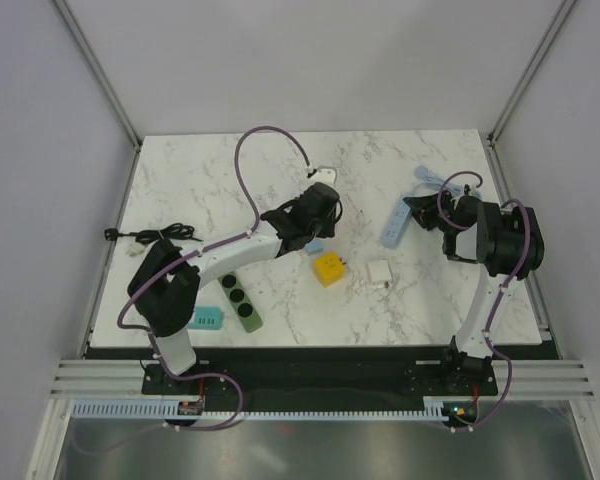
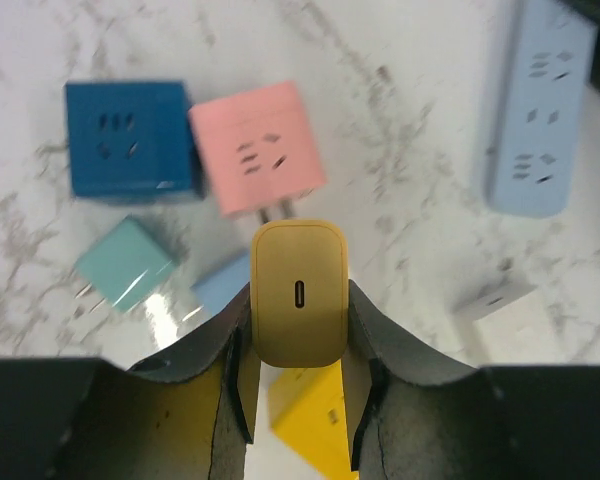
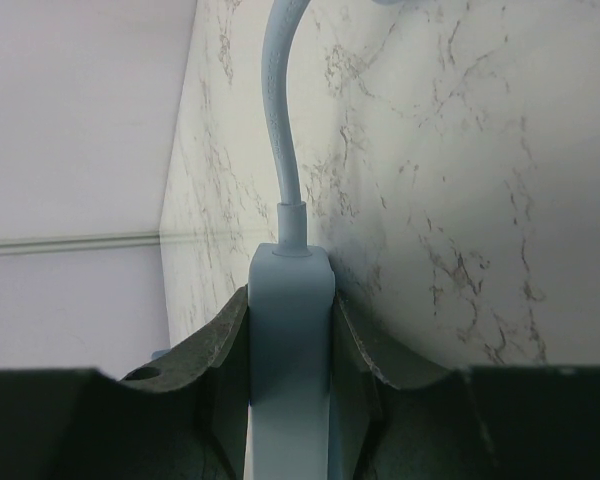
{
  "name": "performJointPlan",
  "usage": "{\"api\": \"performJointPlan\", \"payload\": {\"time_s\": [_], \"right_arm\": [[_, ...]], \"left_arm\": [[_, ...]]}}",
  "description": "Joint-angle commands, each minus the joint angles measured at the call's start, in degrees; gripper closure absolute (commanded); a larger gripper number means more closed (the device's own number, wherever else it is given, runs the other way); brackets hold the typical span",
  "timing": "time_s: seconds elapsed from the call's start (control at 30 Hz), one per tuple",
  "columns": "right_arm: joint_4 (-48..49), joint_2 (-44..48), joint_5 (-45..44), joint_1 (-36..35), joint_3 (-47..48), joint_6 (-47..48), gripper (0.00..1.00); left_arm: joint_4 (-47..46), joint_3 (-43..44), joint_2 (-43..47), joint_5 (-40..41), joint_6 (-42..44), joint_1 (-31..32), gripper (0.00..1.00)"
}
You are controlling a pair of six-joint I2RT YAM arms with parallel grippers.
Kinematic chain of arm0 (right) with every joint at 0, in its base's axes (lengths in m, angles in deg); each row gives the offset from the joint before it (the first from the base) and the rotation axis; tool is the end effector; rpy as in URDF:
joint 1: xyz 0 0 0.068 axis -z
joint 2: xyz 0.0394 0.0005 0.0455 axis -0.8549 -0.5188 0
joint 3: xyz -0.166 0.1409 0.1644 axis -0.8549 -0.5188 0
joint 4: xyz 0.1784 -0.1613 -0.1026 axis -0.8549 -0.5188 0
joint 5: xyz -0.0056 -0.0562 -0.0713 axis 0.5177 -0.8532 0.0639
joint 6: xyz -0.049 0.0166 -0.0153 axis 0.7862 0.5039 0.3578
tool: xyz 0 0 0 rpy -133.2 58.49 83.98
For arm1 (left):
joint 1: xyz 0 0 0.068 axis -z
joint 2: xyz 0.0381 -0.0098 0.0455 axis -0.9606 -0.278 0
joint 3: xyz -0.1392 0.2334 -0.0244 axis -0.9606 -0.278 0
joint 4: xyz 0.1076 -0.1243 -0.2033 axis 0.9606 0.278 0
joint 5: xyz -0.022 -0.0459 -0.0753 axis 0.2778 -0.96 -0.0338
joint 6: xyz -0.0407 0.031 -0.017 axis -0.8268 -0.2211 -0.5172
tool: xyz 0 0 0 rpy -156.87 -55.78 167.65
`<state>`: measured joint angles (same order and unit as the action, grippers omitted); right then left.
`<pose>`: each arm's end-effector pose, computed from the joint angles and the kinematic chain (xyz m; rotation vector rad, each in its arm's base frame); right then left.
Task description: Pull the plug off the socket
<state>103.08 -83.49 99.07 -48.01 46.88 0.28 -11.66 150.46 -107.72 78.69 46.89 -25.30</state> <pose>0.3790 -0.0537 0.0819 0.8737 1.8278 1.0843 0.2801 -0.2991 0.2579 0.2458 2.1887 -0.3483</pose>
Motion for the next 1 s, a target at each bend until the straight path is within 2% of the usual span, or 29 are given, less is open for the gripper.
{"api": "performJointPlan", "payload": {"time_s": [0.0,0.1,0.33,0.57,0.67,0.7,0.8,0.87,0.97], "right_arm": [[2.10,-1.23,-2.49,0.68,0.35,2.21,1.00],[2.10,-1.23,-2.49,0.60,0.35,2.21,1.00],[2.01,-1.23,-2.58,0.60,0.35,2.39,1.00],[2.10,-1.23,-2.66,0.68,0.26,2.39,1.00],[2.10,-1.23,-2.66,0.60,0.26,2.39,1.00],[2.19,-1.23,-2.66,0.60,0.26,2.39,1.00],[2.19,-1.40,-2.66,0.60,0.35,2.39,1.00],[2.36,-1.40,-2.58,0.68,0.44,2.21,1.00],[2.36,-1.49,-2.58,0.60,0.53,2.21,1.00]], "left_arm": [[5.11,-7.52,4.76,7.04,-2.67,-0.13,0.98],[7.99,-11.41,6.17,7.91,-4.78,-0.13,0.97],[17.67,-11.69,5.99,10.11,-8.74,-0.13,0.96],[25.23,-3.97,-1.82,12.14,-7.95,0.14,0.90],[27.61,-1.06,-4.90,12.57,-7.69,0.14,0.82],[27.78,-0.79,-5.34,13.01,-7.42,0.14,0.74],[27.96,0.18,-5.87,13.54,-6.98,0.14,0.59],[28.05,0.62,-6.05,13.98,-6.98,0.14,0.55],[28.14,0.62,-5.96,14.51,-7.25,0.14,0.44]]}}
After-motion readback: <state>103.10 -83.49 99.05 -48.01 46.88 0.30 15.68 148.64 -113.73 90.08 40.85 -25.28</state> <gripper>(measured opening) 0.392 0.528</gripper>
